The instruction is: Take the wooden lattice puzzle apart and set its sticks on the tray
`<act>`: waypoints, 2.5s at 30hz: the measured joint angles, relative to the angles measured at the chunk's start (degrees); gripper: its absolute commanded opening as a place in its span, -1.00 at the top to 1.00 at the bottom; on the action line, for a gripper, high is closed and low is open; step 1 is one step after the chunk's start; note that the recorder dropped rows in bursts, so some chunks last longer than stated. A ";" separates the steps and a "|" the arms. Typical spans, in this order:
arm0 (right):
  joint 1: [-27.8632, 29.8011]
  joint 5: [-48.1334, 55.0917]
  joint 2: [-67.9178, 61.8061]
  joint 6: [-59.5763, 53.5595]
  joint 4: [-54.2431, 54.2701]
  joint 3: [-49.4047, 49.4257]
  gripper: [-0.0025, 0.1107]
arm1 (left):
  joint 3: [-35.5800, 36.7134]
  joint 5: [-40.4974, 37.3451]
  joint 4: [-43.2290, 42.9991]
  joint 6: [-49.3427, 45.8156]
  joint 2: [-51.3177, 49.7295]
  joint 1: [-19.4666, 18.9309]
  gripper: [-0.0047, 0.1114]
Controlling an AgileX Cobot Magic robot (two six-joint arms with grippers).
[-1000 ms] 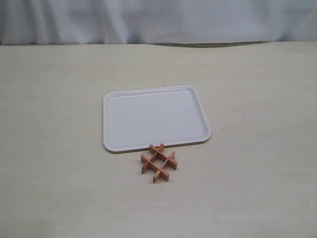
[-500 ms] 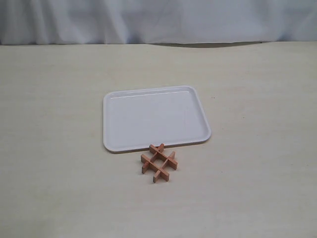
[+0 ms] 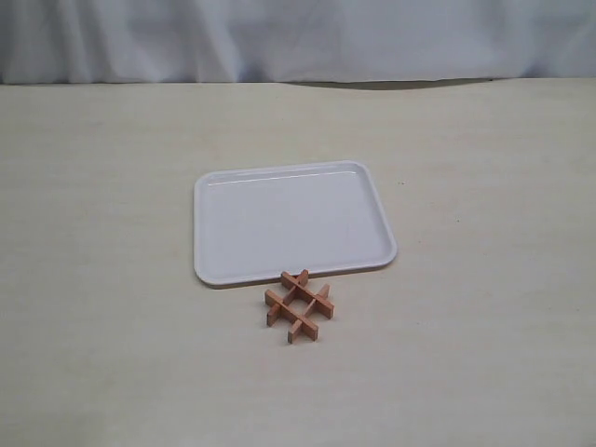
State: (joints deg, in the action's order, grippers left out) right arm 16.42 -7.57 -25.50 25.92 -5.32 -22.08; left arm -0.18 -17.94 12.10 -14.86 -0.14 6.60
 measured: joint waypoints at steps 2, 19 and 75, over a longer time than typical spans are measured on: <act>-0.60 7.57 -8.00 -1.11 -6.41 -4.90 0.87 | 0.00 0.00 0.00 0.00 0.00 0.00 0.92; -35.66 39.86 -60.38 -21.58 -10.51 -24.77 0.87 | 0.00 0.00 0.00 0.00 0.00 0.00 0.92; -39.23 33.41 -83.22 -38.40 1.84 -33.67 0.87 | 0.00 0.00 0.00 0.00 0.00 0.00 0.92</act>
State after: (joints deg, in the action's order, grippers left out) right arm -22.81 25.84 -108.73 -12.48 -3.49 -55.75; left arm -0.18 -17.94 12.10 -14.86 -0.14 6.60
